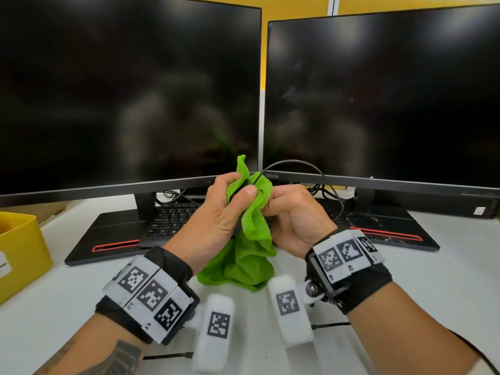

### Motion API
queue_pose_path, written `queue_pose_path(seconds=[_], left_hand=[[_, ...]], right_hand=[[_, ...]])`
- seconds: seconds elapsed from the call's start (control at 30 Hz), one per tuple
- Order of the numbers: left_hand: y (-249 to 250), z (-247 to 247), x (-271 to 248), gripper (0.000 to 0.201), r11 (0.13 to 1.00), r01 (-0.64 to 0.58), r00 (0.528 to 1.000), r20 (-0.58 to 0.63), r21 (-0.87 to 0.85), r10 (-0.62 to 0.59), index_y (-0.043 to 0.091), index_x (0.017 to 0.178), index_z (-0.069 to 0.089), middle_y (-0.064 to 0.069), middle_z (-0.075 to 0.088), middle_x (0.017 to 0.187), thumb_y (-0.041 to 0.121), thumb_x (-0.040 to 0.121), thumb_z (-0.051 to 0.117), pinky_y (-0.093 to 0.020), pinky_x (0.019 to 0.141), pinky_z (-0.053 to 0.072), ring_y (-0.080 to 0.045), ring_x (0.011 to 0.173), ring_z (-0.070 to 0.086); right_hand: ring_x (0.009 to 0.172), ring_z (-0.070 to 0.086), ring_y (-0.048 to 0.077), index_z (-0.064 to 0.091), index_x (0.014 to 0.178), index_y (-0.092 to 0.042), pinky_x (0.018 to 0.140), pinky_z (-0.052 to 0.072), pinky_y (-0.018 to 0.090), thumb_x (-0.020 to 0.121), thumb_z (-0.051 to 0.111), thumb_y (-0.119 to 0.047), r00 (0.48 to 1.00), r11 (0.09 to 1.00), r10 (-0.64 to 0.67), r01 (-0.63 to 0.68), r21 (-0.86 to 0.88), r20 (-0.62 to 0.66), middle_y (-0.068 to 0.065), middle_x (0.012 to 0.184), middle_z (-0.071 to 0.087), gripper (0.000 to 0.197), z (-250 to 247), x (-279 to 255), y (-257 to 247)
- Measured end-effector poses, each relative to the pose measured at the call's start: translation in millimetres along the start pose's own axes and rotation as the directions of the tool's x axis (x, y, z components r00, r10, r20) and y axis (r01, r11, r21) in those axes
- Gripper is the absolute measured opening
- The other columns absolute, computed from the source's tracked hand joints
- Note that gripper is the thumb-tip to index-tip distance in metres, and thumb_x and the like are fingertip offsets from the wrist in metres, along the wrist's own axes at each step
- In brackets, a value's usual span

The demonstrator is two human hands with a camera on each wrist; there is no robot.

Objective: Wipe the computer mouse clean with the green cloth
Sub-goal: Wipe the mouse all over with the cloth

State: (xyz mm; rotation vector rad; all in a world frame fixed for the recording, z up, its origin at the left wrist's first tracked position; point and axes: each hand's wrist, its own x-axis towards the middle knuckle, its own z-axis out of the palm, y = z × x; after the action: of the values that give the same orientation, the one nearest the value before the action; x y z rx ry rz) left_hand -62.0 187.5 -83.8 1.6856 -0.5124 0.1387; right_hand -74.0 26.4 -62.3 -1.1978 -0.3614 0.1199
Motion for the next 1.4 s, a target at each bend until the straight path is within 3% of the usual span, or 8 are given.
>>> queue_pose_path(seconds=[0.27, 0.4, 0.67, 0.77, 0.83, 0.93, 1.07, 1.4], left_hand=[[7, 2, -5, 0.073, 0.974, -0.055, 0.992, 0.125, 0.220, 0.028, 0.052, 0.148, 0.038, 0.011, 0.046, 0.152, 0.081, 0.081, 0.045, -0.047, 0.126, 0.031, -0.012, 0.144, 0.044], [6, 0, -6, 0.073, 0.955, -0.076, 0.986, 0.164, 0.287, 0.029, 0.053, 0.150, 0.035, 0.012, 0.041, 0.150, 0.080, 0.083, 0.043, -0.050, 0.126, 0.030, -0.018, 0.145, 0.041], [11, 8, -10, 0.078, 0.900, -0.125, 0.976, 0.212, 0.416, 0.038, 0.038, 0.159, 0.029, 0.014, 0.035, 0.151, 0.066, 0.089, 0.047, -0.030, 0.118, 0.025, -0.016, 0.146, 0.031], [8, 6, -9, 0.083, 0.943, -0.098, 0.983, 0.176, 0.317, 0.043, 0.041, 0.157, 0.033, 0.015, 0.038, 0.153, 0.073, 0.082, 0.050, -0.040, 0.127, 0.027, -0.014, 0.148, 0.035], [6, 4, -8, 0.081, 0.980, -0.058, 0.990, 0.137, 0.188, 0.032, 0.042, 0.154, 0.038, 0.013, 0.044, 0.156, 0.073, 0.081, 0.053, -0.044, 0.127, 0.031, -0.010, 0.147, 0.043], [7, 1, -6, 0.064, 0.991, 0.020, 0.998, 0.066, -0.132, -0.011, 0.030, 0.146, 0.056, -0.003, 0.066, 0.145, 0.060, 0.088, 0.059, -0.052, 0.122, 0.040, -0.021, 0.138, 0.060], [14, 0, -1, 0.057, 0.863, 0.090, 0.992, -0.030, -0.496, -0.121, 0.005, 0.144, 0.058, -0.021, 0.069, 0.139, 0.043, 0.102, 0.050, -0.057, 0.120, 0.042, -0.037, 0.133, 0.064], [33, -5, -1, 0.061, 0.777, 0.125, 0.958, -0.129, -0.617, -0.256, 0.003, 0.140, 0.064, -0.023, 0.072, 0.134, 0.046, 0.108, 0.036, -0.049, 0.109, 0.053, -0.037, 0.125, 0.069]], right_hand=[[0.104, 0.055, 0.045, 0.051, 0.123, 0.025, 0.112, 0.036, 0.069, 0.067, 0.055, 0.003, 0.987, 0.992, 0.057, -0.039, 0.120, -0.153, 0.033, 0.114, 0.053, 0.061, -2, 4, -2], [0.106, 0.057, 0.046, 0.052, 0.127, 0.022, 0.109, 0.038, 0.071, 0.072, 0.056, 0.001, 0.988, 0.994, 0.071, -0.058, 0.096, -0.138, 0.036, 0.117, 0.054, 0.059, -3, 5, -3], [0.102, 0.062, 0.042, 0.048, 0.133, 0.021, 0.077, 0.063, 0.045, 0.085, 0.047, 0.006, 0.983, 0.981, 0.143, -0.126, 0.150, -0.113, 0.033, 0.118, 0.055, 0.050, -5, 4, -7], [0.109, 0.059, 0.044, 0.048, 0.133, 0.020, 0.096, 0.054, 0.057, 0.074, 0.060, 0.002, 0.983, 0.985, 0.132, -0.116, 0.130, -0.129, 0.033, 0.121, 0.054, 0.062, -7, 6, -6], [0.110, 0.057, 0.042, 0.052, 0.135, 0.013, 0.103, 0.048, 0.058, 0.080, 0.062, -0.004, 0.985, 0.984, 0.146, -0.136, 0.114, -0.093, 0.030, 0.123, 0.054, 0.058, -9, 5, -6], [0.102, 0.063, 0.036, 0.062, 0.133, 0.000, 0.097, 0.048, 0.049, 0.089, 0.058, -0.017, 0.988, 0.983, 0.144, -0.136, 0.120, -0.056, 0.023, 0.118, 0.063, 0.047, -18, 5, -5], [0.097, 0.073, 0.030, 0.076, 0.114, -0.010, 0.088, 0.059, 0.045, 0.085, 0.052, -0.026, 0.991, 0.961, 0.128, -0.130, 0.245, 0.026, 0.013, 0.112, 0.075, 0.041, -28, 2, -8], [0.105, 0.074, 0.033, 0.078, 0.116, -0.009, 0.094, 0.057, 0.051, 0.068, 0.064, -0.025, 0.988, 0.945, 0.054, -0.097, 0.313, 0.142, 0.016, 0.122, 0.074, 0.053, -34, 5, -4]])
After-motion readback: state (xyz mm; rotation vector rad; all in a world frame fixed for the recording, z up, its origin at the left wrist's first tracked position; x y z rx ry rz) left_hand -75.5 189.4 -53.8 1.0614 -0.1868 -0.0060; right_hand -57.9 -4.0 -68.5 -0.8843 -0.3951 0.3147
